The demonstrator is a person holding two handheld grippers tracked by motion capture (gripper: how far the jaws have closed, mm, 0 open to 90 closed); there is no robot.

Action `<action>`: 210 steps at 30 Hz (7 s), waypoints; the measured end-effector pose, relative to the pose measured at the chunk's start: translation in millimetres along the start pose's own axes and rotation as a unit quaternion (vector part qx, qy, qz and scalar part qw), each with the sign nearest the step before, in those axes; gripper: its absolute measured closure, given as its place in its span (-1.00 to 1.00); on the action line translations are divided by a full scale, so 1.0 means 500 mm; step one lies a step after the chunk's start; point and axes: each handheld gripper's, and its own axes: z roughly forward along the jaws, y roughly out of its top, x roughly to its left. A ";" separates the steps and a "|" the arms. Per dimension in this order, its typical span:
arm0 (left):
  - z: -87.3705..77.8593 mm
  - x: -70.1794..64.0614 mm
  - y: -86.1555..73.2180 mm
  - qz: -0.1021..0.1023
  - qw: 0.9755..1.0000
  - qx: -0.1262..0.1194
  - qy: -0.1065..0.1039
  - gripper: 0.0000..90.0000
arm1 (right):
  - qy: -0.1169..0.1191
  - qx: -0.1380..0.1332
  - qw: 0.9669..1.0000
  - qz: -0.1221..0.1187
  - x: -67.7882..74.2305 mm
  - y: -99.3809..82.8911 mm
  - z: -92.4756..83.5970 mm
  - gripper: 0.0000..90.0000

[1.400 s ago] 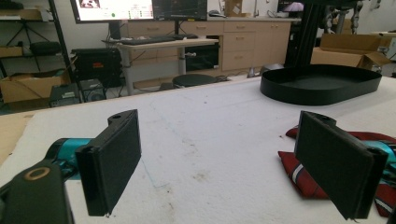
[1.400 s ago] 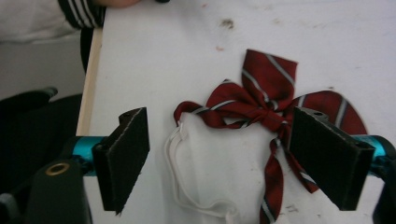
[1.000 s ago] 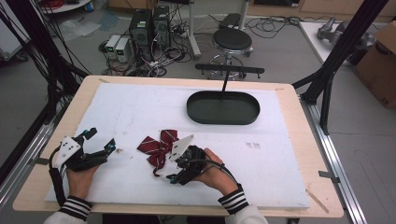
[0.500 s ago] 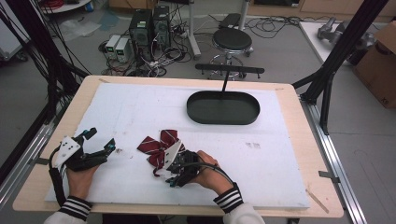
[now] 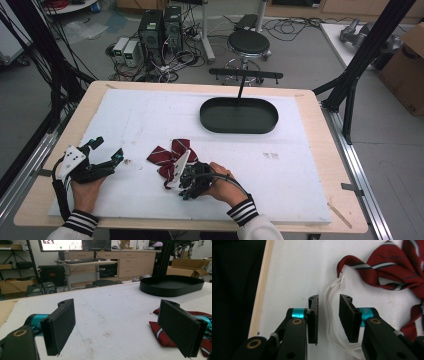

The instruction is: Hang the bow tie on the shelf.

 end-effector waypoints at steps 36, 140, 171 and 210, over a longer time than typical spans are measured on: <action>-0.001 0.001 0.000 0.000 1.000 0.002 -0.001 -0.66 | -0.009 -0.041 0.999 0.029 -0.011 0.013 -0.024 0.94; 0.001 0.002 0.000 -0.002 1.000 0.003 -0.002 -0.66 | -0.346 -0.308 0.864 0.196 -0.323 -0.152 -0.412 0.94; 0.001 0.001 0.001 -0.001 1.000 0.005 -0.002 -0.66 | -0.384 -0.277 0.849 0.235 -0.384 -0.201 -0.414 0.89; 0.002 -0.004 0.001 0.009 1.000 0.005 0.002 -0.66 | -0.418 -0.397 0.787 0.217 -0.036 -0.300 -0.423 -0.99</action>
